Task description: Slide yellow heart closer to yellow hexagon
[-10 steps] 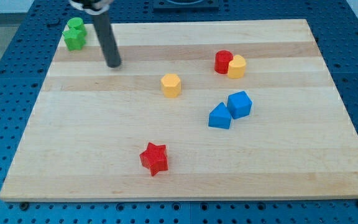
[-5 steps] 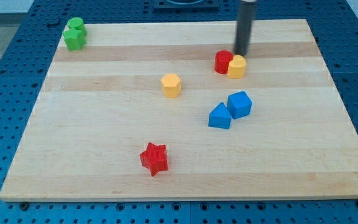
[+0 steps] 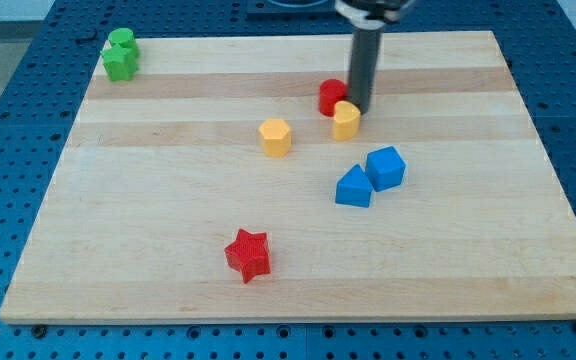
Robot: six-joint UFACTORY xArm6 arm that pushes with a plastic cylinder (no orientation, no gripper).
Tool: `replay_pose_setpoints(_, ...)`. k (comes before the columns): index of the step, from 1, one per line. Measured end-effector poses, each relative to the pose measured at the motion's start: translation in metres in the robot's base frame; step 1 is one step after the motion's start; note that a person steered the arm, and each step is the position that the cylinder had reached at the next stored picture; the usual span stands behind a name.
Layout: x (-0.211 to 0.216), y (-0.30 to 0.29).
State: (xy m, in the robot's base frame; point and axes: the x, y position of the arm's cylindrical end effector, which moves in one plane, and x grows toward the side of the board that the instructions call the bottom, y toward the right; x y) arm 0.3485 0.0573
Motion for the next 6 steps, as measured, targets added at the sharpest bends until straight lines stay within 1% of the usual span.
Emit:
replay_pose_setpoints(1,0.008,-0.028)
replay_pose_setpoints(3,0.008,0.034)
replay_pose_setpoints(4,0.014,0.035)
replay_pose_setpoints(6,0.028,-0.001)
